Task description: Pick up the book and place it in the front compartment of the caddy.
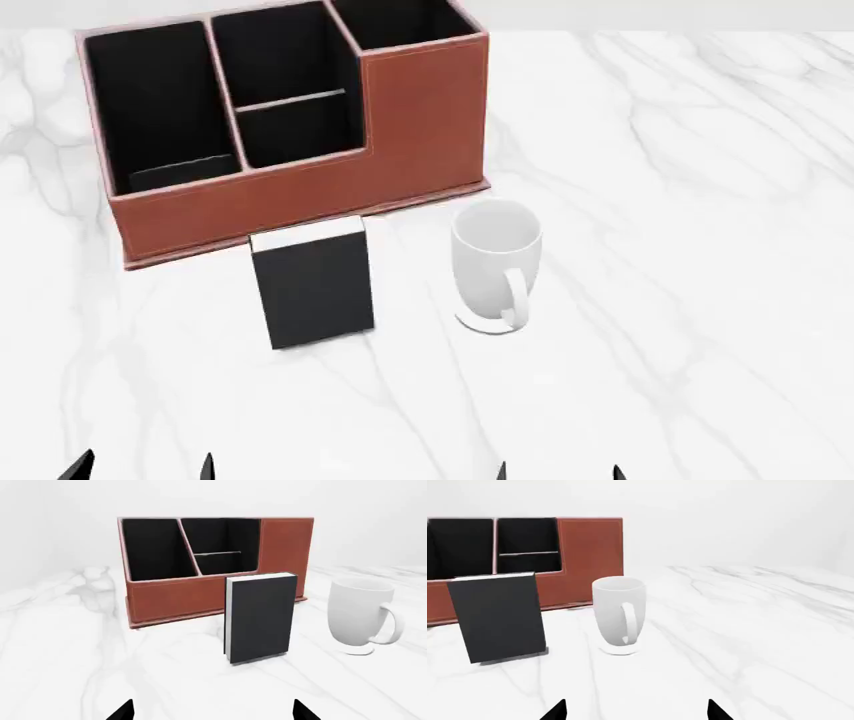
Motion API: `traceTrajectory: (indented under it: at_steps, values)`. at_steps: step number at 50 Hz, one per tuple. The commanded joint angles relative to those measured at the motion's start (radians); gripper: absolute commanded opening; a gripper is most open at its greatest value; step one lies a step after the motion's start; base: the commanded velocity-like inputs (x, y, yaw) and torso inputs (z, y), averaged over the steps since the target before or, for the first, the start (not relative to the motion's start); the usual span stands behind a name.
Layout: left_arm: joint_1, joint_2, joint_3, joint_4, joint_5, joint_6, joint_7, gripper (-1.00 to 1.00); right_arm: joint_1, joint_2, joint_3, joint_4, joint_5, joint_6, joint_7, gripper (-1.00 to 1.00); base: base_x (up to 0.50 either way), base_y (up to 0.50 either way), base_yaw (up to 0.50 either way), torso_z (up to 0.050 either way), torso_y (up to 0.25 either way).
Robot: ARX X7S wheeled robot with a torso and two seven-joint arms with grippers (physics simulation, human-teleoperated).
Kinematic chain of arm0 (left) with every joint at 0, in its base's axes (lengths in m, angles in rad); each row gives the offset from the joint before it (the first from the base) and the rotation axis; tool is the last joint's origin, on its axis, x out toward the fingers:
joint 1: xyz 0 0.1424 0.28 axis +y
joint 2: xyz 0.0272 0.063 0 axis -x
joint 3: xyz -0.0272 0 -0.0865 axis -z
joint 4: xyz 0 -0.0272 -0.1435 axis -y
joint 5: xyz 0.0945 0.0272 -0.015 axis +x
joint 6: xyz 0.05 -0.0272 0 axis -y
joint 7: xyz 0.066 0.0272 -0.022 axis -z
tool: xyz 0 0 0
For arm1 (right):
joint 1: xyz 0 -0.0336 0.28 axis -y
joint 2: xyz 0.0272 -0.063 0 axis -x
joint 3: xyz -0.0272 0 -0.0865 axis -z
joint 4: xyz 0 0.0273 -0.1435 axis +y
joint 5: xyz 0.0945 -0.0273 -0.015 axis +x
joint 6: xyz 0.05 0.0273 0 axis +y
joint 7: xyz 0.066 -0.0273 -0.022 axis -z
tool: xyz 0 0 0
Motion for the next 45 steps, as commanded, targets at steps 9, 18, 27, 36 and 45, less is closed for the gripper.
traceTrajectory:
  at_steps: [9,18,27,36,45]
  values:
    - [0.003,-0.041,0.037,0.03,-0.053,-0.028,-0.045,1.0,0.005,0.041,-0.053,0.007,0.032,0.0,0.053,1.0,0.0,0.0,0.0,0.0,0.0]
    - [0.037,-0.036,-0.002,0.172,-0.05,-0.076,-0.032,1.0,-0.006,0.035,-0.038,-0.092,0.008,0.06,0.06,1.0,0.0,0.0,0.0,0.0,0.0]
    - [0.025,-0.064,-0.014,0.676,-0.135,-0.374,-0.078,1.0,-0.011,0.06,-0.072,-0.657,0.023,0.362,0.08,1.0,0.0,0.0,0.0,0.0,0.0]
    - [-0.01,-0.083,-0.09,0.893,-0.222,-0.518,-0.13,1.0,0.021,0.071,-0.029,-0.909,0.09,0.507,0.101,1.0,0.0,0.0,0.0,0.0,0.0]
    - [-0.017,-0.081,-0.182,0.953,-0.292,-0.536,-0.179,1.0,0.011,0.079,0.032,-0.926,0.129,0.497,0.131,1.0,0.0,0.0,0.0,0.0,0.0]
